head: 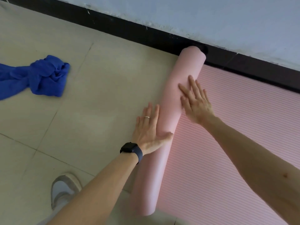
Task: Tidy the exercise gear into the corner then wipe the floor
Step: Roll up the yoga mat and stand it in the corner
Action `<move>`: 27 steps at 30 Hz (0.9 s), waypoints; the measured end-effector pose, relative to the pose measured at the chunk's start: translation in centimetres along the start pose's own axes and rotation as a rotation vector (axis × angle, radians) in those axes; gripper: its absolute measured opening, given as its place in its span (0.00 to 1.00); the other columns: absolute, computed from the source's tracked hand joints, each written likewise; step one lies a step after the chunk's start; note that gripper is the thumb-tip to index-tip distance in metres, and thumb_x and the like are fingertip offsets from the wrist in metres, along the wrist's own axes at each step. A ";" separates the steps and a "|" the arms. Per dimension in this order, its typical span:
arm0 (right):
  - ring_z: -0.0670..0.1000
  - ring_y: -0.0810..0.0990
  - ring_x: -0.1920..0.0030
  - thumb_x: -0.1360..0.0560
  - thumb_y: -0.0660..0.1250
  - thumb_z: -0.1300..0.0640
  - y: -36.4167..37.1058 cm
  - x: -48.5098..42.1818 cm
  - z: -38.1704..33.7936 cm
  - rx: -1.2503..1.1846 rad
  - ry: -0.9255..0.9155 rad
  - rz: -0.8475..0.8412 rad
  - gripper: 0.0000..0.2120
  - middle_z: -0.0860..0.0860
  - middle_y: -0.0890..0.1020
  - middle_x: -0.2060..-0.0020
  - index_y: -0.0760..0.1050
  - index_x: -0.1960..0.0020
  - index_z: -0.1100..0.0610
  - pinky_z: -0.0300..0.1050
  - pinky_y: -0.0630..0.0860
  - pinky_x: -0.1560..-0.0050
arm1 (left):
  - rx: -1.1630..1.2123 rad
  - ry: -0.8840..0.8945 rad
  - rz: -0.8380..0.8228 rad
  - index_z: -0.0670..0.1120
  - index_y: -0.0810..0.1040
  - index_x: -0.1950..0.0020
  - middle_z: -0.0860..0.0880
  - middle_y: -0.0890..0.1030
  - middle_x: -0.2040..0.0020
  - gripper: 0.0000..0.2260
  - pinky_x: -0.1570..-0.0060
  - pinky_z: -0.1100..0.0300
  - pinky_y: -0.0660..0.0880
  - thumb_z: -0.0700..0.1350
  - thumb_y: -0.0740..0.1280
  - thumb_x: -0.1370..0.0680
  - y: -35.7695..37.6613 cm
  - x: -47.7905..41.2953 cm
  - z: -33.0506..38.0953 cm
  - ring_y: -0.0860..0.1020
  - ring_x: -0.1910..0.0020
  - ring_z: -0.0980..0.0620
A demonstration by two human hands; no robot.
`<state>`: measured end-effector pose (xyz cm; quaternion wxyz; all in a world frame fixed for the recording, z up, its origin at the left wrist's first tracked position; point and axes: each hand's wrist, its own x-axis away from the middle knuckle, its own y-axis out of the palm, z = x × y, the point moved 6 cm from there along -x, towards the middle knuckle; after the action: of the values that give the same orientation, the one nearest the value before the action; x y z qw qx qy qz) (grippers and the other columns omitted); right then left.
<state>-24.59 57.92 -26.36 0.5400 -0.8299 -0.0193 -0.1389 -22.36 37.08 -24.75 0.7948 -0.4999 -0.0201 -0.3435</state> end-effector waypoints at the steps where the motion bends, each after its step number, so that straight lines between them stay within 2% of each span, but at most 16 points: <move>1: 0.56 0.48 0.20 0.17 0.44 0.43 -0.3 1.0 0.9 -0.010 0.020 0.024 0.25 0.47 0.42 0.19 0.48 0.21 0.38 0.64 0.48 0.22 | -0.023 0.013 -0.047 0.57 0.31 0.22 0.51 0.36 0.20 0.48 0.22 0.45 0.45 0.64 0.63 0.27 1.2 -0.2 0.6 0.40 0.20 0.51; 3: 0.61 0.53 0.21 0.23 0.52 0.49 -1.3 2.4 2.4 -0.064 0.054 0.120 0.26 0.54 0.52 0.20 0.60 0.24 0.45 0.69 0.54 0.25 | -0.070 0.052 -0.067 0.54 0.30 0.22 0.50 0.35 0.20 0.49 0.23 0.43 0.48 0.62 0.64 0.26 3.6 -0.2 2.5 0.41 0.20 0.48; 5: 0.66 0.56 0.23 0.27 0.54 0.53 -3.8 2.3 2.7 -0.102 0.068 0.288 0.24 0.59 0.62 0.24 0.70 0.33 0.55 0.71 0.60 0.29 | -0.120 0.034 0.009 0.50 0.33 0.21 0.47 0.36 0.19 0.49 0.24 0.42 0.50 0.60 0.66 0.26 5.3 -0.1 4.9 0.41 0.20 0.44; 6: 0.66 0.56 0.23 0.26 0.54 0.52 -5.2 1.8 2.1 -0.115 0.054 0.350 0.22 0.60 0.64 0.25 0.72 0.34 0.57 0.70 0.60 0.29 | -0.154 0.020 0.044 0.48 0.35 0.20 0.45 0.37 0.19 0.49 0.24 0.42 0.51 0.59 0.66 0.27 6.1 0.0 6.1 0.42 0.20 0.43; 7: 0.65 0.54 0.22 0.23 0.54 0.50 -6.0 0.9 1.0 -0.104 0.024 0.340 0.22 0.58 0.62 0.24 0.71 0.32 0.55 0.68 0.58 0.26 | -0.179 0.008 0.064 0.46 0.36 0.20 0.44 0.38 0.19 0.49 0.25 0.42 0.51 0.58 0.66 0.27 6.7 0.2 7.0 0.42 0.20 0.42; 9: 0.60 0.44 0.20 0.18 0.50 0.41 -5.5 -1.0 -0.7 0.083 -0.079 0.157 0.25 0.53 0.53 0.20 0.62 0.23 0.46 0.64 0.46 0.23 | -0.206 0.009 0.051 0.44 0.37 0.20 0.43 0.37 0.20 0.48 0.24 0.42 0.47 0.58 0.65 0.27 7.8 0.3 8.7 0.39 0.20 0.42; 11: 0.57 0.37 0.20 0.19 0.44 0.36 -3.5 -1.4 0.0 0.263 -0.120 0.007 0.27 0.51 0.45 0.19 0.55 0.21 0.41 0.65 0.39 0.23 | -0.155 0.053 -0.008 0.44 0.37 0.20 0.45 0.36 0.20 0.44 0.23 0.45 0.44 0.58 0.61 0.24 8.0 0.5 9.6 0.38 0.21 0.44; 12: 0.56 0.36 0.21 0.19 0.43 0.35 -2.8 -1.0 1.1 0.294 -0.097 -0.010 0.27 0.50 0.42 0.19 0.53 0.21 0.40 0.65 0.38 0.24 | -0.116 0.110 -0.025 0.45 0.40 0.19 0.47 0.39 0.19 0.40 0.22 0.47 0.46 0.58 0.58 0.23 7.4 0.6 9.6 0.40 0.20 0.47; 14: 0.53 0.33 0.21 0.19 0.41 0.35 -2.1 0.6 3.8 0.259 -0.008 0.024 0.28 0.47 0.39 0.20 0.48 0.20 0.38 0.64 0.38 0.23 | -0.081 0.258 0.007 0.47 0.49 0.19 0.50 0.49 0.18 0.34 0.24 0.49 0.58 0.57 0.54 0.21 5.2 0.7 8.9 0.51 0.20 0.51; 15: 0.52 0.32 0.21 0.19 0.40 0.35 -2.0 1.5 5.0 0.229 0.029 0.036 0.27 0.46 0.37 0.20 0.44 0.20 0.38 0.65 0.39 0.23 | -0.110 0.300 0.021 0.48 0.50 0.19 0.50 0.52 0.19 0.32 0.25 0.50 0.60 0.57 0.54 0.21 3.9 0.6 7.9 0.54 0.21 0.51; 16: 0.51 0.31 0.22 0.18 0.39 0.36 -2.0 2.3 6.0 0.211 0.058 0.037 0.27 0.44 0.35 0.21 0.39 0.21 0.37 0.65 0.40 0.23 | -0.163 0.303 0.006 0.49 0.47 0.18 0.50 0.51 0.18 0.33 0.24 0.50 0.57 0.59 0.53 0.20 3.0 0.2 6.8 0.53 0.21 0.51; 18: 0.50 0.32 0.22 0.18 0.37 0.36 -2.6 3.8 7.6 0.204 0.088 0.016 0.26 0.42 0.32 0.22 0.32 0.23 0.35 0.65 0.42 0.23 | -0.286 0.281 -0.100 0.53 0.37 0.20 0.51 0.42 0.19 0.36 0.23 0.48 0.46 0.66 0.51 0.20 2.7 -1.0 5.8 0.44 0.20 0.51; 20: 0.51 0.35 0.21 0.18 0.37 0.37 -3.4 5.0 8.6 0.190 0.103 -0.005 0.25 0.42 0.33 0.22 0.31 0.24 0.34 0.65 0.42 0.23 | -0.347 0.339 -0.176 0.56 0.33 0.21 0.53 0.38 0.19 0.36 0.22 0.45 0.44 0.69 0.46 0.21 4.1 -1.4 6.9 0.41 0.20 0.51; 23: 0.52 0.40 0.20 0.17 0.42 0.41 -4.4 6.2 9.9 0.120 0.131 -0.021 0.25 0.45 0.38 0.20 0.37 0.22 0.34 0.63 0.41 0.23 | -0.300 0.373 -0.163 0.56 0.35 0.21 0.54 0.37 0.19 0.33 0.22 0.44 0.44 0.67 0.45 0.20 6.5 -1.4 9.4 0.40 0.20 0.50; 25: 0.54 0.46 0.20 0.17 0.51 0.48 -5.2 7.4 10.7 -0.022 0.190 0.059 0.26 0.50 0.47 0.19 0.49 0.21 0.36 0.62 0.45 0.23 | -0.300 0.388 -0.117 0.55 0.38 0.20 0.54 0.37 0.20 0.32 0.23 0.44 0.44 0.65 0.46 0.19 7.9 -1.3 10.6 0.40 0.20 0.50; 27: 0.55 0.55 0.21 0.19 0.56 0.55 -5.8 9.4 11.4 -0.201 0.292 0.226 0.25 0.55 0.59 0.21 0.64 0.23 0.44 0.59 0.54 0.22 | -0.326 0.423 -0.053 0.55 0.41 0.19 0.54 0.39 0.19 0.31 0.23 0.42 0.46 0.64 0.46 0.19 8.9 -1.4 11.9 0.42 0.20 0.50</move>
<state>-14.25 69.45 -23.17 0.4636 -0.8476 0.1664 -0.1975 -14.65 49.80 -26.22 0.6812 -0.5376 0.1887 -0.4598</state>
